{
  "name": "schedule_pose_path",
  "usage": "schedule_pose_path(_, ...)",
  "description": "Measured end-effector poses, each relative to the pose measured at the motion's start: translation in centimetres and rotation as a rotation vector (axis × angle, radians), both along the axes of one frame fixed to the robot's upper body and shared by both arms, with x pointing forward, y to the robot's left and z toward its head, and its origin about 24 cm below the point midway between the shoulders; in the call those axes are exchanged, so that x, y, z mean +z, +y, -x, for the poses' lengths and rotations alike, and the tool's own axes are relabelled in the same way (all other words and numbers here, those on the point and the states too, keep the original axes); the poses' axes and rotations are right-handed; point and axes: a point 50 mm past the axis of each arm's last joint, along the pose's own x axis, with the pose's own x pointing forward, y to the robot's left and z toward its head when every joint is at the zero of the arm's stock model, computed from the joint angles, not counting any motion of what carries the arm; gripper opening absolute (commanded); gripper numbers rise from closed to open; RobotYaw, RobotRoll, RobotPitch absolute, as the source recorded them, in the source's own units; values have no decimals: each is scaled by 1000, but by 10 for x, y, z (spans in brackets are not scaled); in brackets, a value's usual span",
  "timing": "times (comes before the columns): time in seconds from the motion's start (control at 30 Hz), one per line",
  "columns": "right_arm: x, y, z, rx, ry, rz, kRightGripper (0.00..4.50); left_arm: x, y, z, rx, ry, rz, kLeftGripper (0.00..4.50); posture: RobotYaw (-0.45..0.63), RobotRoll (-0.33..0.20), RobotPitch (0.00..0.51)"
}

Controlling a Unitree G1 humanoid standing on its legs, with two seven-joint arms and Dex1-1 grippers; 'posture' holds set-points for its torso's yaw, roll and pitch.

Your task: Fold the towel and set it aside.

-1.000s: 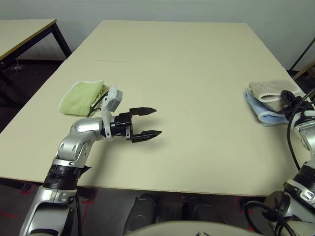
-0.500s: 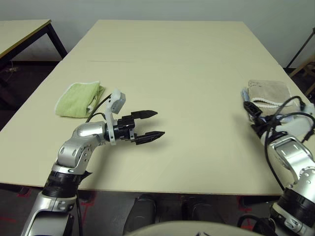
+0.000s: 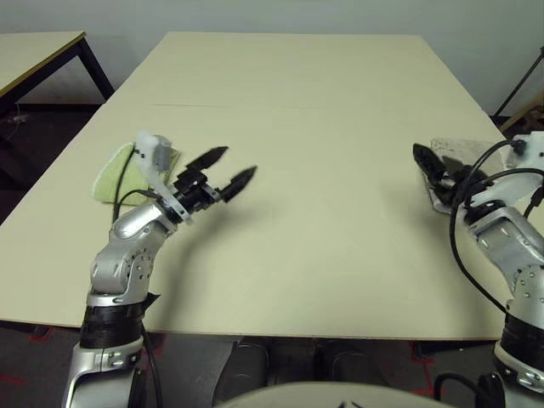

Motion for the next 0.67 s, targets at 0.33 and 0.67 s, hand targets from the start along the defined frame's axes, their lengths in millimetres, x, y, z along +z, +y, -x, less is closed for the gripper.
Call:
schedule_pose_path(0.33, -47, -4, -9, -164, 11, 8, 4468, -20, 66, 8, 561, -153, -131, 4500, 120, 0, 96)
schedule_pose_path(0.67, -69, 1, -17, -248, 52, -107, 4468, -32, 80, 14, 645, -155, -143, 4500, 100, 0, 107)
